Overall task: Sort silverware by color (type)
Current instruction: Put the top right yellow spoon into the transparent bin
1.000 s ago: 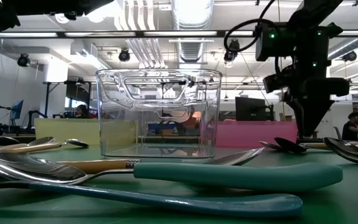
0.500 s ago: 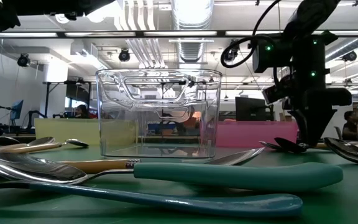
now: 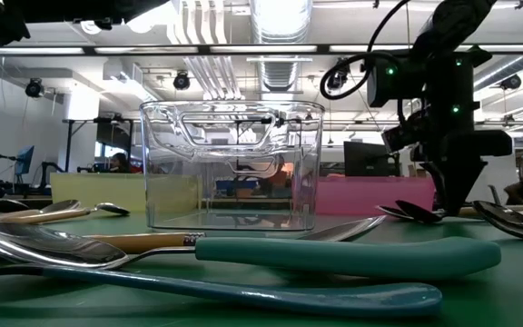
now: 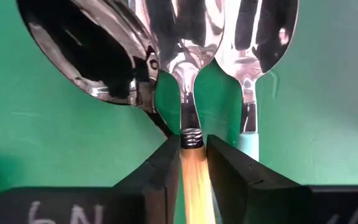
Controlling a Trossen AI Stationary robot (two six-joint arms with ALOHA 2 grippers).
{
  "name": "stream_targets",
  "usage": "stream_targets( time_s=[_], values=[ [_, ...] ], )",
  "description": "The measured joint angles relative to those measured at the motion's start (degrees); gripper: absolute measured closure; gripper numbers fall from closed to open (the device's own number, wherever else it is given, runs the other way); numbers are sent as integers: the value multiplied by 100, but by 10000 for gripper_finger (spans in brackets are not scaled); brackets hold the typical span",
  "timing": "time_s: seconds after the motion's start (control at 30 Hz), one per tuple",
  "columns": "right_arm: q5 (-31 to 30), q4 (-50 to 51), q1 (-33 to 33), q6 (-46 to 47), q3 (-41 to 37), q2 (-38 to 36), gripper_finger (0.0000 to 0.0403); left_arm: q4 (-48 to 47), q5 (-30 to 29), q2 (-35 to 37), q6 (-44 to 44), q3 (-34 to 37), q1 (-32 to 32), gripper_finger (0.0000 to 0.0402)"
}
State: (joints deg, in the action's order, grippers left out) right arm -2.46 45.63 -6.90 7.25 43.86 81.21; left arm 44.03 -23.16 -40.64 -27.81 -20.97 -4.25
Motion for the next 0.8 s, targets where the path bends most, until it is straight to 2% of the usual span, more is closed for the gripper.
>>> stream_targets(
  time_s=[0.2,0.47,0.8],
  values=[
    [-33,-11,0,-51,0,0,368,1,0,0,0,0,1,324],
    [82,91,-2,46,15,-89,372,1,0,0,0,0,1,324],
    [295,113,0,464,140,-666,394,2,0,0,0,0,2,324]
  ],
)
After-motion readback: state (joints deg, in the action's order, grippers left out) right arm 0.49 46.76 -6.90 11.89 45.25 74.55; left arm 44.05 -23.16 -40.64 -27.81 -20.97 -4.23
